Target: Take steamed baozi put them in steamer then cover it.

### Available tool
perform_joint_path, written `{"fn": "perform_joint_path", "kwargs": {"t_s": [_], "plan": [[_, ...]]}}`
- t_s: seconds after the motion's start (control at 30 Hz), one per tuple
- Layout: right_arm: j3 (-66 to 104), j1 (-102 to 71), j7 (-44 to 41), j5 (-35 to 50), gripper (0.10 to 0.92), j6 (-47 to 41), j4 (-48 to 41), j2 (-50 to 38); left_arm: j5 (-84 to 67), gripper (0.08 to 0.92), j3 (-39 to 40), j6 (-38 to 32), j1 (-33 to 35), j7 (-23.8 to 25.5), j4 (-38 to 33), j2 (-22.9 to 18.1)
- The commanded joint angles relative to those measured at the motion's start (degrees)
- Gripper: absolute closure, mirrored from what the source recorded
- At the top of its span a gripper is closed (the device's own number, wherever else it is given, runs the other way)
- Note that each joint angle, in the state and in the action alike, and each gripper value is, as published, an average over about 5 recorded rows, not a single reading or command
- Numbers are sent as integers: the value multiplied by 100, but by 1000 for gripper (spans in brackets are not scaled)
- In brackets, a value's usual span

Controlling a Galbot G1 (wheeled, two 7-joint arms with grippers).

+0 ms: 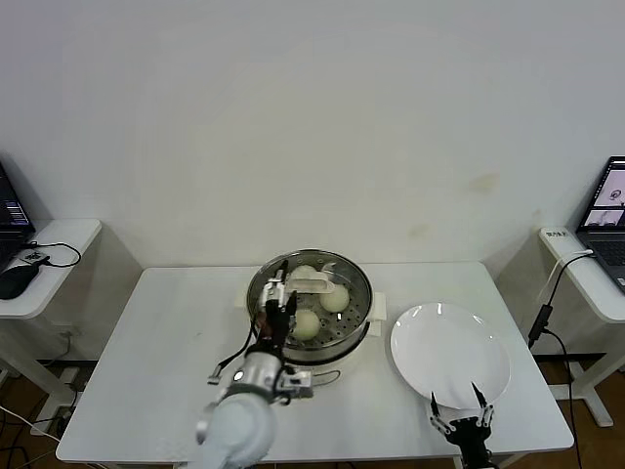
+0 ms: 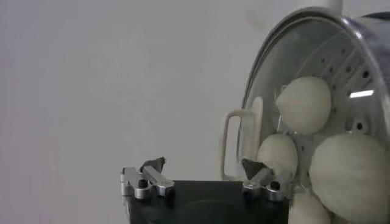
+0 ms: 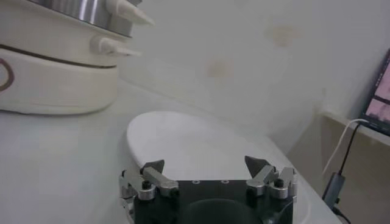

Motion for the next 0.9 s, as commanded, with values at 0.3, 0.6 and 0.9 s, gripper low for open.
{"fn": "perform_joint_path", "kwargs": {"t_s": [0.3,0.6,0.9], "plan": [[-306,-154,-101,448,203,-9,355,-270,-8364,177,-3198,-3101,3497,-2748,-849,349],[-732,-712,-431,1541,203,-509,964,-819,-8805,177,-3041,-3152,4170,-2749,-674,38],[-786,-953,-555,1584,203,-704,1356,-959,-9018,177,-3042,-3691,4096,-2465,-74,-168]]}}
